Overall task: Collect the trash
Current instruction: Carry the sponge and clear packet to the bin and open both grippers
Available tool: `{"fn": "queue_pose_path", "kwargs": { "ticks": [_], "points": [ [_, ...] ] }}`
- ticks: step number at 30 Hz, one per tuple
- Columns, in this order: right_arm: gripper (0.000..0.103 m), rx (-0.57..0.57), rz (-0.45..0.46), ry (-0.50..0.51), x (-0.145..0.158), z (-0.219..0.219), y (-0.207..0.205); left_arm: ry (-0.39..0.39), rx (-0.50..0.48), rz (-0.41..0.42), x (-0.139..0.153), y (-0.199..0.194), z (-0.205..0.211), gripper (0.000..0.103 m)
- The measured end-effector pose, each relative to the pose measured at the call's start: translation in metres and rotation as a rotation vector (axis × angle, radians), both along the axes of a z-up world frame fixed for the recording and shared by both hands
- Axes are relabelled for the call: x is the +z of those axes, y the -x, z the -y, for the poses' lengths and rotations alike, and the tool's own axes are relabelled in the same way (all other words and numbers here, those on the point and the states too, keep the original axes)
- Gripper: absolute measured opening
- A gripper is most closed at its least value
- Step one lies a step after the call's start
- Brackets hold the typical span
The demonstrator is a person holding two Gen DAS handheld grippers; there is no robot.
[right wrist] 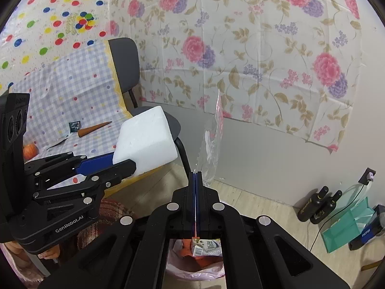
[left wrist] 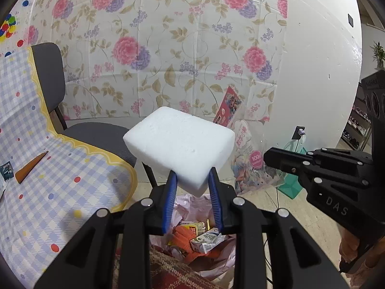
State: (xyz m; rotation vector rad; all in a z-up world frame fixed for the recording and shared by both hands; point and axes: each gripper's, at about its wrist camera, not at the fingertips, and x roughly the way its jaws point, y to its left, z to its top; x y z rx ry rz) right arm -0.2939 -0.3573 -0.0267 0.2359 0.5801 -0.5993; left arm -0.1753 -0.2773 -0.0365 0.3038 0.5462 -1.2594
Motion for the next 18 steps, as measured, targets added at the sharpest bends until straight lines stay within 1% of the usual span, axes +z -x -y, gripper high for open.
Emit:
{"fn": "queue_pose_path", "kwargs": {
  "ticks": [9,10,15,18],
  "points": [
    [0.003,-0.001,-0.021,-0.043,-0.015,0.012,-0.004,-0.036,0.007,-0.027,-0.008,-0.006,0.012,0.027],
    [0.005,0.001,-0.023,-0.045,-0.016,0.014,-0.004,-0.041,0.011,-0.027,-0.009,-0.007,0.014,0.027],
    [0.005,-0.002,-0.035,-0.056,-0.022,0.019,-0.007,-0.062,0.029,-0.021,-0.012,-0.011,0.020,0.029],
    [0.005,-0.011,-0.039,-0.067,-0.026,0.023,-0.007,-0.079,0.041,-0.023,-0.016,-0.015,0.023,0.031]
  ]
}}
